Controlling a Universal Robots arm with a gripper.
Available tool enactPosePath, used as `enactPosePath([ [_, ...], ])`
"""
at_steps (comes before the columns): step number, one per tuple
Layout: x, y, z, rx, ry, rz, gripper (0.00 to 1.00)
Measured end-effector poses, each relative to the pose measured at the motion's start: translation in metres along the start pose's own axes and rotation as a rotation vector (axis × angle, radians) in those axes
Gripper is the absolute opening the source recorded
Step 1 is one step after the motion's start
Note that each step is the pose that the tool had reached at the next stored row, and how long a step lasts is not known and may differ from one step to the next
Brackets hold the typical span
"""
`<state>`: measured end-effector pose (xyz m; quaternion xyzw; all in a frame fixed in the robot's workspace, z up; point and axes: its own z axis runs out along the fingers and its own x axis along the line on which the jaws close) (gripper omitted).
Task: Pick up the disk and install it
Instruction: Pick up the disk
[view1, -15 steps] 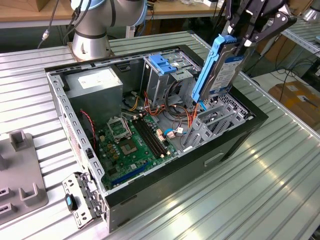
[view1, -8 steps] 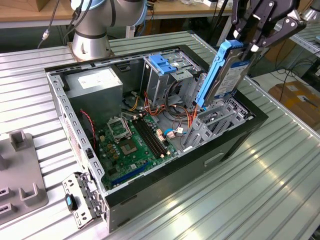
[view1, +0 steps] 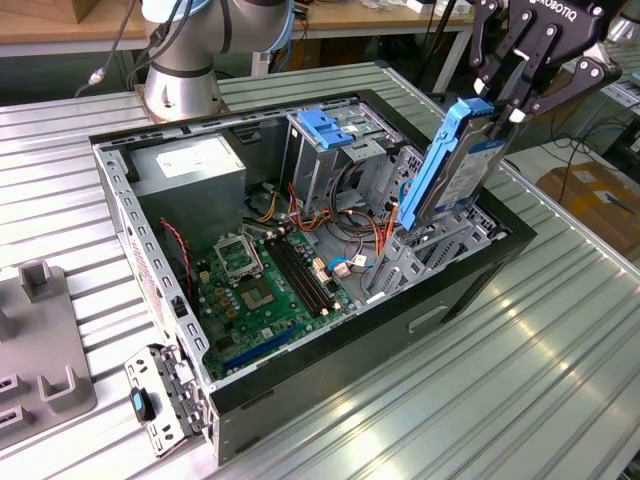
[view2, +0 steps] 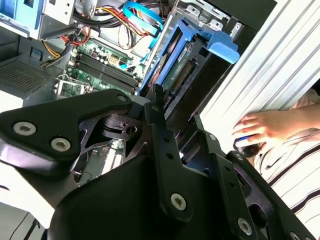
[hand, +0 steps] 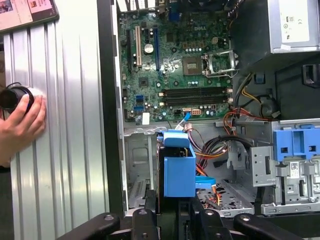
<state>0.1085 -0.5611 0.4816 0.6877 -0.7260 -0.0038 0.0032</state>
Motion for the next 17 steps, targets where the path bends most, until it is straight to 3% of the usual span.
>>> enactPosePath([
  [3, 0.0, 0.0, 0.0052, 0.0001, -0.0003, 0.0, 0.35],
  [17, 0.0, 0.0, 0.006, 0.0001, -0.0003, -0.001, 0.35],
])
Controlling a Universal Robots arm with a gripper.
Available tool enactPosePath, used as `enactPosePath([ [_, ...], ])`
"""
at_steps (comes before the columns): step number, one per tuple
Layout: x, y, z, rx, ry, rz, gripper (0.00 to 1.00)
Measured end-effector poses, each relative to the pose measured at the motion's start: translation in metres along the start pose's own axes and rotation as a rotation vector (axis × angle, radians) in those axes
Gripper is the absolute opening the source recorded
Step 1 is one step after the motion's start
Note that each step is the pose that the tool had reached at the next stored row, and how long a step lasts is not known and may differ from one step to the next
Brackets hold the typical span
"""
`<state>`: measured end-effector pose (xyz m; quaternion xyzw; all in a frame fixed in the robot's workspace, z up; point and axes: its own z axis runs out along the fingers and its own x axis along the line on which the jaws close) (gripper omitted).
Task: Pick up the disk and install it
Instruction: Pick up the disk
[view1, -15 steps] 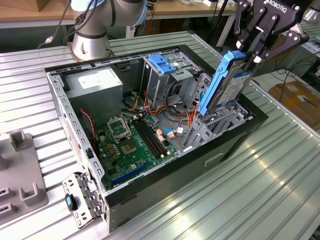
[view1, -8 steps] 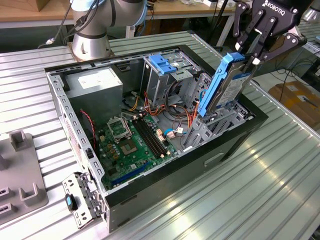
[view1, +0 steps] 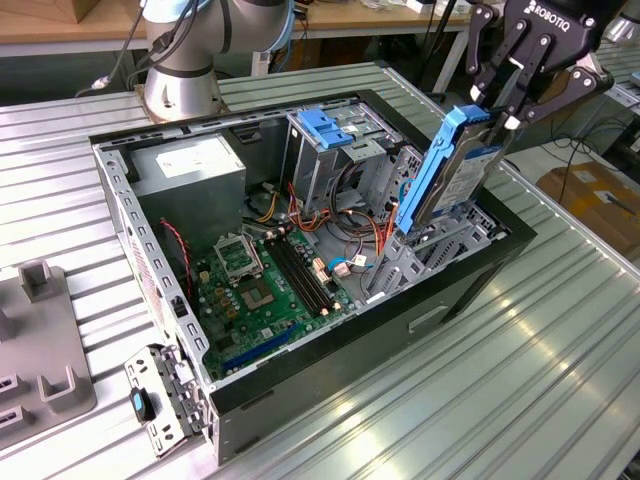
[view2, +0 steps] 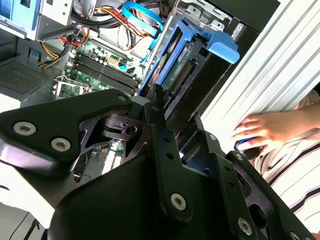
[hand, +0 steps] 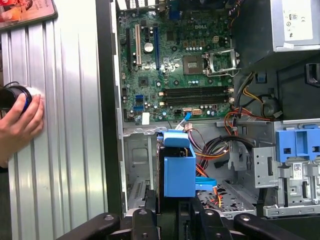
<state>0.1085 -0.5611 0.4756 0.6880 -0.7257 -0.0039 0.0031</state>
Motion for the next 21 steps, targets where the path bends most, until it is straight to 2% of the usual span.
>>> enactPosePath([
  [8, 0.0, -0.0001, 0.0058, 0.0001, 0.0001, 0.0, 0.35],
  [16, 0.0, -0.0001, 0.0065, 0.0001, 0.0002, 0.0, 0.35],
  [21, -0.0002, -0.0042, 0.0081, 0.0001, 0.0003, 0.0, 0.35],
])
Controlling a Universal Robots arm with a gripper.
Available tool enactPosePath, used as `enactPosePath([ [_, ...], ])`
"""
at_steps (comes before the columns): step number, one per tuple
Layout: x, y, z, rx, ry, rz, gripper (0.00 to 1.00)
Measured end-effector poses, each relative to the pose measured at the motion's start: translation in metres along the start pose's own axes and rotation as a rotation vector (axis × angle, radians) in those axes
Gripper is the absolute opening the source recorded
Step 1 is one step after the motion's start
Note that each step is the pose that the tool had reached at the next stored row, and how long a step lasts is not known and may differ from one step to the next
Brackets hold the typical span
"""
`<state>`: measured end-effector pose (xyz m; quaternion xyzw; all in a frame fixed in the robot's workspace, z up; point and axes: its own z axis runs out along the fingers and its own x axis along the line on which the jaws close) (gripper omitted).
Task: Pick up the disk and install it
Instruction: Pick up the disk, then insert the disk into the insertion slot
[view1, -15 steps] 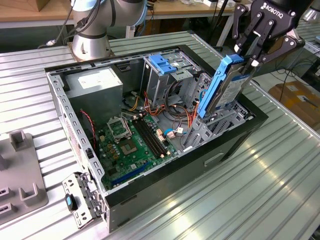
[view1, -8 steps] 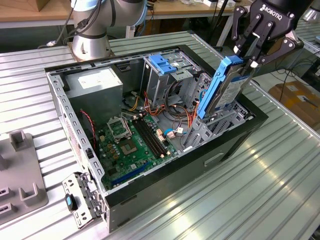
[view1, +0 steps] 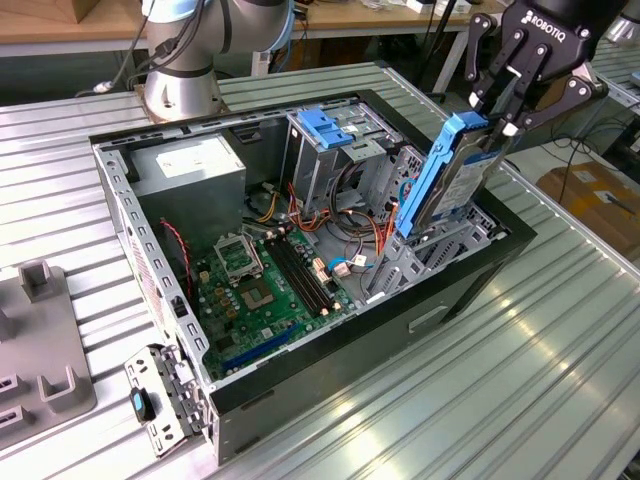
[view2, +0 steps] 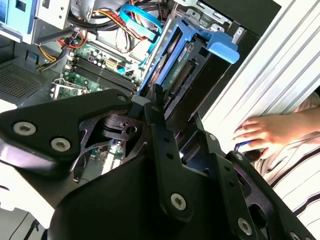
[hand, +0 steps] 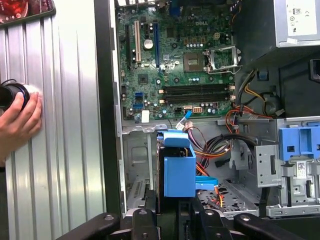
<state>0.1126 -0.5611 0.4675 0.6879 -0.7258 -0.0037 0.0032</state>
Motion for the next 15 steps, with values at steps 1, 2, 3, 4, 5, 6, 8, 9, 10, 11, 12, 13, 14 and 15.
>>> enactPosePath([
  [1, 0.0001, -0.0002, 0.0019, 0.0, -0.0003, 0.0, 0.35],
  [2, 0.0, -0.0003, 0.0034, 0.0, -0.0001, 0.0, 0.35],
  [3, 0.0, -0.0004, 0.0034, 0.0, 0.0, 0.0, 0.35],
  [4, 0.0, -0.0004, 0.0034, 0.0, 0.0002, 0.0, 0.35],
  [5, 0.0001, -0.0003, 0.004, 0.0, -0.0001, 0.0, 0.35],
  [6, 0.0001, -0.0004, 0.0045, 0.0, -0.0001, 0.0, 0.35],
  [8, 0.0001, -0.0004, 0.0046, 0.0, 0.0002, 0.0, 0.35],
  [9, 0.0001, -0.0008, 0.0048, 0.0, 0.0001, 0.0, 0.35],
  [10, 0.0001, -0.0013, 0.0052, 0.0, 0.0002, 0.0, 0.35],
  [11, 0.0001, -0.0016, 0.0055, 0.0, 0.0003, 0.0, 0.35],
  [12, 0.0, -0.0019, 0.0058, 0.0, 0.0005, 0.0, 0.35],
  [13, 0.0, -0.0023, 0.0062, 0.0, 0.0009, -0.002, 0.35],
  [14, 0.0, -0.0027, 0.0065, 0.0001, 0.0013, -0.004, 0.35],
  [15, 0.0, -0.0029, 0.0068, 0.0001, 0.002, -0.005, 0.35],
])
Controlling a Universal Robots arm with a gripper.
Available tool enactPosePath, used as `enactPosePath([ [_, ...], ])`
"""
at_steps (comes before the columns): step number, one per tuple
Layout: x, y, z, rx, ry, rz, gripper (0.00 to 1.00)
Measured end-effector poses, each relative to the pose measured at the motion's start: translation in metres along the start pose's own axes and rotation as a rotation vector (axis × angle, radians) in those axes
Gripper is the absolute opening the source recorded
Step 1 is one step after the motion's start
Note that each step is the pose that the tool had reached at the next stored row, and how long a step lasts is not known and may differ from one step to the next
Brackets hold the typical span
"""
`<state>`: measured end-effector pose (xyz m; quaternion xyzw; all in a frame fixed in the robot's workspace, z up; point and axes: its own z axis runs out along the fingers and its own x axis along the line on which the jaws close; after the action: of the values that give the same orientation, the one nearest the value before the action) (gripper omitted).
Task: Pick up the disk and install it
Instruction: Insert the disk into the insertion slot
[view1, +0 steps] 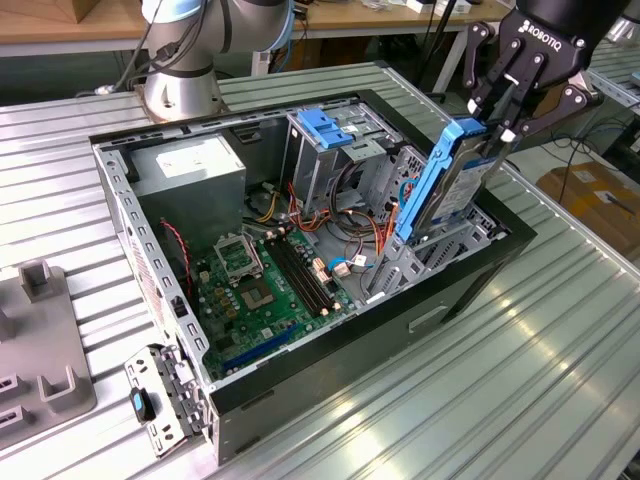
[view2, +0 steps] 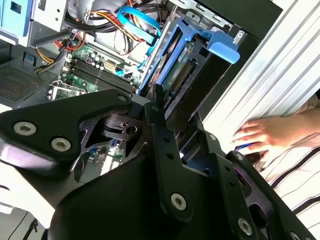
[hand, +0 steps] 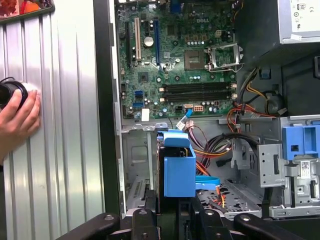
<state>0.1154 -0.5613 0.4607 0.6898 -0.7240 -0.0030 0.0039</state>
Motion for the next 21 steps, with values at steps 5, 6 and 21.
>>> enactPosePath([
  [5, 0.0, -0.0003, 0.0019, 0.0003, 0.0057, -0.023, 0.35],
  [6, 0.0, -0.0003, 0.0019, 0.0003, 0.006, -0.025, 0.35],
  [21, 0.0, 0.0006, 0.0044, 0.0004, 0.0065, -0.046, 0.35],
])
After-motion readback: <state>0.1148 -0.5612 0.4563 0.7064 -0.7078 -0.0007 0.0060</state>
